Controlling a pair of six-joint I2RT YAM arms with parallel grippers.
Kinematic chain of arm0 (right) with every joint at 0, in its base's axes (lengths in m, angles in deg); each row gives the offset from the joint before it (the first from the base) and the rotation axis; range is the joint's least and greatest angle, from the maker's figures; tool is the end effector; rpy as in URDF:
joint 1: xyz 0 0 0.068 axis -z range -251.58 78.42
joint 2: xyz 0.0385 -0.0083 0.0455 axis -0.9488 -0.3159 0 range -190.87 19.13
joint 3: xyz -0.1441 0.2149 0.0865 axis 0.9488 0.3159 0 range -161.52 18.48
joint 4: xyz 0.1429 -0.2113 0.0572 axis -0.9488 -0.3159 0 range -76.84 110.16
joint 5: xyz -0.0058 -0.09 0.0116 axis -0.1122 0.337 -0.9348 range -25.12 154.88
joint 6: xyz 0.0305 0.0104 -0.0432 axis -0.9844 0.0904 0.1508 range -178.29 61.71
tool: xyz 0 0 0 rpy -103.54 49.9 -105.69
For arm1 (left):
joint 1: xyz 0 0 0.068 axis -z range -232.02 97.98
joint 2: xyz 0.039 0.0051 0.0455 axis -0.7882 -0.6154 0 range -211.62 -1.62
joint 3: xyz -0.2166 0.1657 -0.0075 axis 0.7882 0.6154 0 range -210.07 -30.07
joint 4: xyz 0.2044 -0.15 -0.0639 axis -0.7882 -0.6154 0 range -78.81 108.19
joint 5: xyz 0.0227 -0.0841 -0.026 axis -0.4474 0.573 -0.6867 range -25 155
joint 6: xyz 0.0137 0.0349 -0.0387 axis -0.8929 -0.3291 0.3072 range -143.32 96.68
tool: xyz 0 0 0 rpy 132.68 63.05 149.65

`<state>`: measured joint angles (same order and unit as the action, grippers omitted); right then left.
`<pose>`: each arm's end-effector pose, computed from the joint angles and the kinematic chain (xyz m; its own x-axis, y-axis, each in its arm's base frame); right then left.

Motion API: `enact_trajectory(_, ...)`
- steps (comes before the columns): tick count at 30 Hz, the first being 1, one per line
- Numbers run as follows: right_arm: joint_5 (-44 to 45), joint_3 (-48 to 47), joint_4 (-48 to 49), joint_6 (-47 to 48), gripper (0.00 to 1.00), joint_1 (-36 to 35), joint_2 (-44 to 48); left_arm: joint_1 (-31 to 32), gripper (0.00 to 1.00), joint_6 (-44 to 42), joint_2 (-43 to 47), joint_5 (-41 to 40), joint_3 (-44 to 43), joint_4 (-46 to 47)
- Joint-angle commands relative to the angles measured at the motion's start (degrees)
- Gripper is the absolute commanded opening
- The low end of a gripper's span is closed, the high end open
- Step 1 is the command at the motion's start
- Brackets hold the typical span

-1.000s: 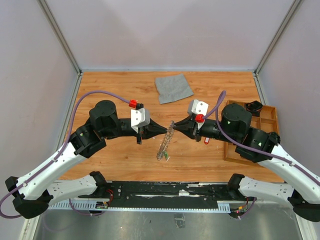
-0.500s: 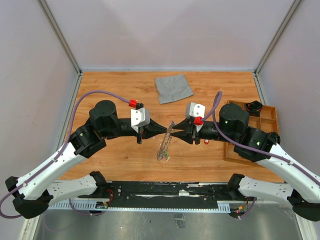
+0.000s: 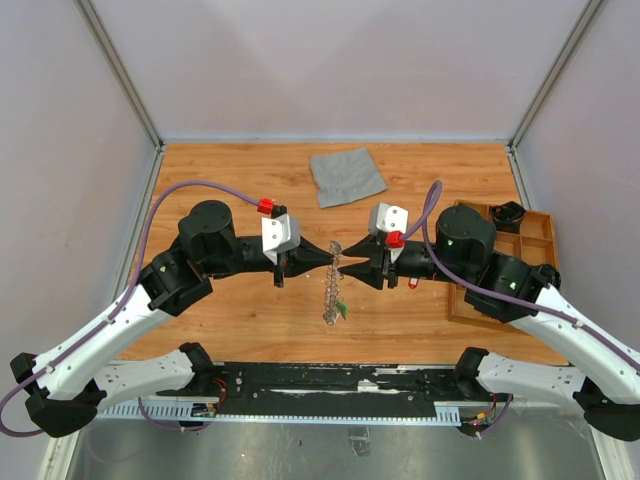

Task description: Put the keys on the keyring

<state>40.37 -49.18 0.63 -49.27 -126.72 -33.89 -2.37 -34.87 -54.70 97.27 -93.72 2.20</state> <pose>0.0960 0.1636 0.4353 0.1060 -0.0975 -0.9896 -0.9783 0.1678 -0.1213 0.1117 -0.1608 0.4188 0.1380 0.0990 -0.9855 0.9807 0.1252 0.1500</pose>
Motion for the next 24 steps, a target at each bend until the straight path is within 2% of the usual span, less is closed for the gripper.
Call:
enact_trajectory(1,-1.3,0.5,1.9,-1.0,0.37,-1.1,0.0,0.4,0.01,0.1,1.2,-0.7,-1.0,3.1)
enact_trajectory(9,-2.7,0.8,3.0,-0.9,0.41,-2.3,0.0,0.4,0.01,0.2,1.0,-1.2,-1.1,3.2)
enact_trajectory(16,-0.8,0.9,3.8,-0.4,0.32,-2.3,0.3,0.4,0.00,0.0,1.0,-0.2,-1.2,2.9)
enact_trajectory(24,-0.1,0.5,2.9,-0.1,0.18,-2.3,-0.7,0.4,0.00,-0.8,0.9,1.5,-1.6,2.1)
